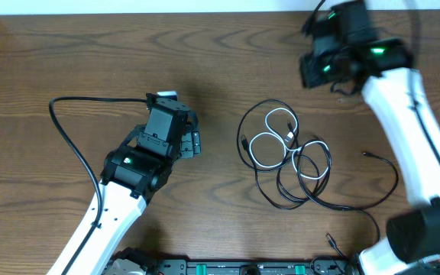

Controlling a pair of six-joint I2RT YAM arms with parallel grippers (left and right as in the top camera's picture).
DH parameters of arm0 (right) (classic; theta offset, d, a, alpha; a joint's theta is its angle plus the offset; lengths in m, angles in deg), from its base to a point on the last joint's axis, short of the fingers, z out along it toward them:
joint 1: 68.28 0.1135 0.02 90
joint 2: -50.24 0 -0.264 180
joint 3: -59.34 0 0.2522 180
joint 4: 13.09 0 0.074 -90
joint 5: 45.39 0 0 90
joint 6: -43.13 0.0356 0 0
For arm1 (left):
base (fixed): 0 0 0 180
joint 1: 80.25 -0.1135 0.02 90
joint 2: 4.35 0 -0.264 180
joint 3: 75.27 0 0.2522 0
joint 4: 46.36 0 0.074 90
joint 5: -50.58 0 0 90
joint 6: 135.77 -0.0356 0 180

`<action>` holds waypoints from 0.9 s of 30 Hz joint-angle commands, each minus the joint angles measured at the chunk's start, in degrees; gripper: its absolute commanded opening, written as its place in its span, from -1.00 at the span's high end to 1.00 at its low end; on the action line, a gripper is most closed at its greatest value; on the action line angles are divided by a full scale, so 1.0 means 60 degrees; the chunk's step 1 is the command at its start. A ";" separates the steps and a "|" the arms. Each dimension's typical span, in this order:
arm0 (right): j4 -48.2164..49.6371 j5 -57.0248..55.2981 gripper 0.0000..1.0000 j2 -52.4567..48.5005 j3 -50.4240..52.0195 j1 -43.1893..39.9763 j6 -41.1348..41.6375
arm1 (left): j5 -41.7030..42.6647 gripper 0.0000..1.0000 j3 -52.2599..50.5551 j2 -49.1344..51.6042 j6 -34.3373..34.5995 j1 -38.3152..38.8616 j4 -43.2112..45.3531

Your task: Untangle cables

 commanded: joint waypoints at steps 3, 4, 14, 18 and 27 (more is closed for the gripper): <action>-0.0073 -0.0080 0.98 0.1024 -0.1300 -0.0474 0.0273 | -0.0022 -0.66 0.0127 -0.0022 0.0058 -0.0044 -0.0007; -0.0091 -0.0080 0.98 0.1158 -0.1457 -0.0583 0.0288 | -0.0022 -0.66 0.0127 -0.0022 0.0058 -0.0044 -0.0007; -0.2517 -0.0051 -0.23 0.1067 -0.0878 -0.0175 0.0302 | -0.0022 -0.66 0.0127 -0.0022 0.0055 -0.0040 -0.0007; -0.2827 -0.0007 -0.77 0.0645 0.0408 0.0444 -0.0018 | -0.0022 -0.66 0.0127 -0.0022 0.0055 -0.0040 -0.0004; -0.1421 -0.0576 -0.66 -0.1614 0.2514 0.1596 -0.2561 | -0.0018 -0.66 0.0127 -0.0022 0.0058 -0.0040 -0.0022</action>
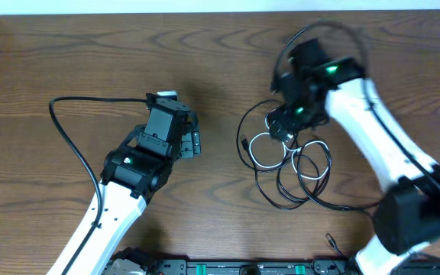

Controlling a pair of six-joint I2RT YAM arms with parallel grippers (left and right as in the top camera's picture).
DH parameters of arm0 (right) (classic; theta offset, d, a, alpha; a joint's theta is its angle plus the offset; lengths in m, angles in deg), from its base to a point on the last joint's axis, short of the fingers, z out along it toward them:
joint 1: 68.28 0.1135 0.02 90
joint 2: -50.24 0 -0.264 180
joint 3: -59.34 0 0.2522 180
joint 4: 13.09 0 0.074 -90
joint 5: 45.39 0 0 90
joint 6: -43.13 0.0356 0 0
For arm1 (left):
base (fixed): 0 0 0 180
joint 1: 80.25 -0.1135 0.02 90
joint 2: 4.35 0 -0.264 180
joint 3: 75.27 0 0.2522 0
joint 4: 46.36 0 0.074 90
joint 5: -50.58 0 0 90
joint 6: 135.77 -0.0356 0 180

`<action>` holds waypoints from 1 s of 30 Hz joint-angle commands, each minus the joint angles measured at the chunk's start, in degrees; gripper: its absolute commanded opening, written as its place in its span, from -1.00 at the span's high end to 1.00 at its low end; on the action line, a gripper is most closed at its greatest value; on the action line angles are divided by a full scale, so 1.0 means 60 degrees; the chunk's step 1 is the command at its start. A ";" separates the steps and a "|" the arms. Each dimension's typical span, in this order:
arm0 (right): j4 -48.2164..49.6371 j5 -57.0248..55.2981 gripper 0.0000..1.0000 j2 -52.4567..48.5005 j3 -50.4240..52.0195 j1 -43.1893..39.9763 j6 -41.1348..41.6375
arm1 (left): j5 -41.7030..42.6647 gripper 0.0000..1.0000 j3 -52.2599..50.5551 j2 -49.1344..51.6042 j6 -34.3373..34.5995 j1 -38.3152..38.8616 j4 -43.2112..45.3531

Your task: Untangle cables

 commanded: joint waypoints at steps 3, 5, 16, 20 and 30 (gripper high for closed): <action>0.0444 -0.0769 -0.61 -0.1220 0.0412 0.0127 -0.1847 | -0.0018 -0.66 0.0127 -0.0022 0.0051 -0.0040 -0.0033; 0.0572 -0.0790 -0.61 -0.1585 0.0415 0.0127 -0.2306 | -0.0022 -0.66 0.0127 -0.0022 0.0051 -0.0040 -0.0033; 0.1898 -0.0747 -0.49 -0.2146 0.0430 0.0244 -0.2750 | -0.0022 -0.66 0.0127 -0.0022 0.0055 -0.0040 -0.0025; 0.2065 -0.0503 -0.40 -0.2255 0.0437 0.0306 -0.2750 | -0.0018 -0.66 0.0127 -0.0022 0.0051 -0.0040 -0.0029; 0.2098 -0.0331 -0.26 -0.2415 0.0572 0.0375 -0.2747 | -0.0022 -0.66 0.0127 -0.0022 0.0051 -0.0040 -0.0029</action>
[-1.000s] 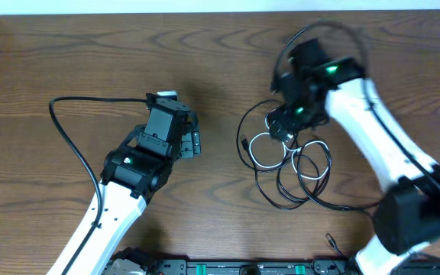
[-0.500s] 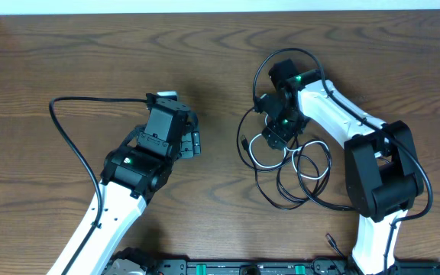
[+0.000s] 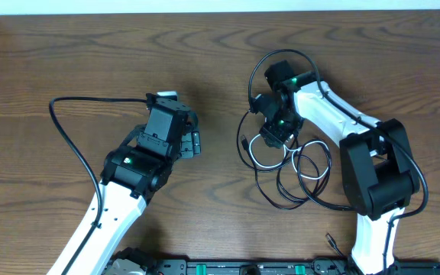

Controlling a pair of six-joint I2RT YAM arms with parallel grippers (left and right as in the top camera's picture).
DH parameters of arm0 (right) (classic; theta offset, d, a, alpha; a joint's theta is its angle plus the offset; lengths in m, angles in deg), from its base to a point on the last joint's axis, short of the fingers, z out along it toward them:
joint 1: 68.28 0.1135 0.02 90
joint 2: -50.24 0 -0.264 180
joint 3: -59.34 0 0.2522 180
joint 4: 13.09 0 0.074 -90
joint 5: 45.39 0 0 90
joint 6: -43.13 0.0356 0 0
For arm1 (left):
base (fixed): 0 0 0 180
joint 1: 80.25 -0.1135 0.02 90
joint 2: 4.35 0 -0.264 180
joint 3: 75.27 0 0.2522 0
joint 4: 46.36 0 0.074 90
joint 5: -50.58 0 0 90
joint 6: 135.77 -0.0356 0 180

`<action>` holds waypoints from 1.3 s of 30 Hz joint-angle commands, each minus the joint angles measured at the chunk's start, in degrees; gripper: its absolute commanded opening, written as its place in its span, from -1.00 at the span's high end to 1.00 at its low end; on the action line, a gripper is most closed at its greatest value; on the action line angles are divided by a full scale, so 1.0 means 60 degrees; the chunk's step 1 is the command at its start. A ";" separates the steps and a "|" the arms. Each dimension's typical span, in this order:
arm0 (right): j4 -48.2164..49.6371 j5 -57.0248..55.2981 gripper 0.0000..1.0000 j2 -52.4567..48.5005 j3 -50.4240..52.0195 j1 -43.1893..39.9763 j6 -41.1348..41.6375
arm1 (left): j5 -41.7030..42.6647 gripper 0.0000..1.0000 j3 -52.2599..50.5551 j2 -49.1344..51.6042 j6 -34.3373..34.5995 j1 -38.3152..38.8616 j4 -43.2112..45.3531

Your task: Untangle cables

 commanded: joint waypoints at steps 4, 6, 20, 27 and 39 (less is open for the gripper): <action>0.0259 0.0168 -0.19 -0.0142 0.0310 0.0087 0.0055 | -0.0018 -0.66 0.0127 -0.0022 0.0055 -0.0040 -0.0018; 0.0583 0.0171 -0.11 -0.0142 0.0492 0.0087 0.0346 | -0.0018 -0.66 0.0127 -0.0022 0.0055 -0.0040 -0.0022; 0.3989 0.0375 0.49 -0.0142 0.2798 0.0087 0.2823 | -0.0018 -0.66 0.0127 -0.0022 0.0055 -0.0040 -0.0025; 0.3679 0.0379 0.98 0.0113 0.2699 0.0058 0.3490 | -0.0018 -0.66 0.0127 -0.0022 0.0055 -0.0040 -0.0029; 0.0510 0.0277 0.98 0.2586 -0.0561 -0.0477 0.3639 | -0.0018 -0.66 0.0127 -0.0022 0.0055 -0.0040 -0.0062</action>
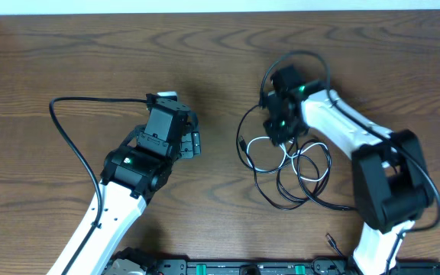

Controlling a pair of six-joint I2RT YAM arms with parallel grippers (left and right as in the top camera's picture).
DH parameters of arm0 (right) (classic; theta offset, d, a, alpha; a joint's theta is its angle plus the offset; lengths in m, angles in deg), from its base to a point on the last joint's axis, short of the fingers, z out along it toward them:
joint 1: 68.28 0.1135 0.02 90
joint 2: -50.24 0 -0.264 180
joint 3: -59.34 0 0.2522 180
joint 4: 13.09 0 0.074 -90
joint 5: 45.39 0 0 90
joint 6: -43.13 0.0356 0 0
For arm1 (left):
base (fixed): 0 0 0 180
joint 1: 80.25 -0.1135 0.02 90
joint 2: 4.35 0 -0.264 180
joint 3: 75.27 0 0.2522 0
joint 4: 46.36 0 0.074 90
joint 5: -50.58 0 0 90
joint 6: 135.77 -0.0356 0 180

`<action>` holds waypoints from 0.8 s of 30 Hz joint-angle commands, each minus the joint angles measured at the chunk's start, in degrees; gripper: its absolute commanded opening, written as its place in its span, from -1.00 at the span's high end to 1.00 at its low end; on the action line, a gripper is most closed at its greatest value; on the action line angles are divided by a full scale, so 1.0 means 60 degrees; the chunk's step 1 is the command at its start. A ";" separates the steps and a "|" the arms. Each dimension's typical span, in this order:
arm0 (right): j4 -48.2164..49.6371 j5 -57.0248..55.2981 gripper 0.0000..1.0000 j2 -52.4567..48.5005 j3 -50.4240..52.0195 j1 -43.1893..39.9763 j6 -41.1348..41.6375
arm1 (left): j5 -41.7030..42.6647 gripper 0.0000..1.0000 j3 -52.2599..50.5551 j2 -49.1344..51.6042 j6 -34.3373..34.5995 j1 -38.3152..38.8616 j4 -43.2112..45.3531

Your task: Untangle cables

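A black cable [281, 195] and a white cable [257, 143] lie looped through each other in a tangle right of the table's middle. My right gripper [276, 136] points down onto the upper part of that tangle; its wrist hides the fingers, so their state is unclear. The right arm covers the top loops and the cables' right side. One black plug end [331, 239] lies near the front edge. My left gripper [195, 137] rests left of the tangle, well apart from it, with fingers spread and nothing between them.
The left arm's own black supply cable [63, 130] arcs over the table at the left. A black rail [235, 267] runs along the front edge. The table's back edge meets a white wall [128, 6].
My right gripper has shifted slightly to the right and back over the top of the tangle. The cable loops below look nearly unchanged. The left arm has not moved.
My right gripper was first high at the back right, away from the cables. Then it was over the tangle's upper loops, then lower on their left part, and now sits slightly further right. The left arm stayed still throughout.
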 commanded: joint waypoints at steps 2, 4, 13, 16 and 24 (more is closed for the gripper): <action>-0.0288 -0.0157 0.98 0.1865 -0.1956 -0.0535 0.0397 | -0.0022 -0.66 0.0127 -0.0022 0.0055 -0.0040 -0.0029; -0.0237 -0.0160 0.98 0.2390 -0.2667 -0.0856 0.0568 | -0.0025 -0.66 0.0127 -0.0022 0.0055 -0.0040 -0.0025; 0.0011 -0.0659 0.98 0.3901 -0.5614 -0.3308 0.1843 | -0.0022 -0.66 0.0127 -0.0022 0.0055 -0.0040 -0.0025; 0.0251 -0.0652 0.97 0.4131 -0.6284 -0.4251 0.2408 | -0.0022 -0.66 0.0127 -0.0022 0.0055 -0.0040 -0.0025; 0.0055 -0.0313 0.97 0.4397 -0.6849 -0.5781 0.2998 | -0.0022 -0.66 0.0127 -0.0004 0.0055 -0.0040 -0.0022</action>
